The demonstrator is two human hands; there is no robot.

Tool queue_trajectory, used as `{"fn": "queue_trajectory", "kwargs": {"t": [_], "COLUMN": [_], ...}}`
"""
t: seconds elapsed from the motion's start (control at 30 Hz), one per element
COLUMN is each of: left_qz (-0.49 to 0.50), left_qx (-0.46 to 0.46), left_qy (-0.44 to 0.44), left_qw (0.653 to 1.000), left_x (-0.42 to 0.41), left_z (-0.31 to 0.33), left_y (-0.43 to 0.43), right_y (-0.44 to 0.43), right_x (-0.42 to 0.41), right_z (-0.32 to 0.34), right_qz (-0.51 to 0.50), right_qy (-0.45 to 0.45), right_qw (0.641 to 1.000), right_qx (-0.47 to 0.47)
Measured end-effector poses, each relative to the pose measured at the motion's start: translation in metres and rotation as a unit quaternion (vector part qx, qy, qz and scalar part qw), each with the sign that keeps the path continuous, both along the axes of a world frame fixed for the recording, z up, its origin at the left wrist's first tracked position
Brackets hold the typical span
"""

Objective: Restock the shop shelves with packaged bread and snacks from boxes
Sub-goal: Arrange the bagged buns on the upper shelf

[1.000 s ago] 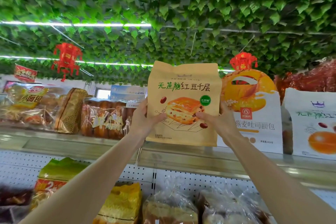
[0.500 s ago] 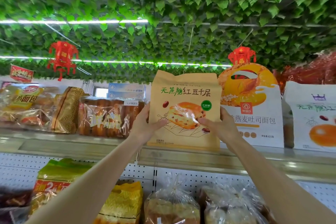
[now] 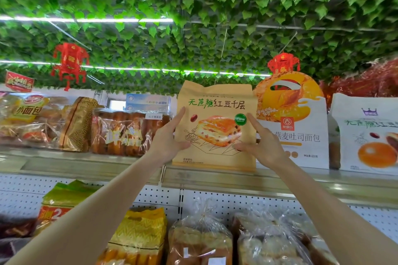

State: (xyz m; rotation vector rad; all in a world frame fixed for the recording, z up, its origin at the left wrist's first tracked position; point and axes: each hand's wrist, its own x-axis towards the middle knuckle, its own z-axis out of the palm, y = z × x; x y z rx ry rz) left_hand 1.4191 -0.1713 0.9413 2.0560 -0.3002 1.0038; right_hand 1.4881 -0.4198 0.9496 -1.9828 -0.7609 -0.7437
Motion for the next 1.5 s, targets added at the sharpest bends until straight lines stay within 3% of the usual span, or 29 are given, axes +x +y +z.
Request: {"fn": "queue_trajectory", "kwargs": {"t": [0.5,1.5], "left_qz": [0.064,0.056], "left_qx": [0.018,0.005], "left_qy": [-0.008,0.008], "left_qw": [0.998,0.998], "left_x": [0.021,0.06], "left_z": [0.001,0.0], "left_y": [0.01,0.025], "right_y": [0.004,0.016], "right_x": [0.022,0.051], "right_z": [-0.004,0.0], "right_qz": [-0.04,-0.073], "right_qy": [-0.02,-0.01], "right_qw": [0.999,0.996], "right_qx": [-0.01,-0.056]}}
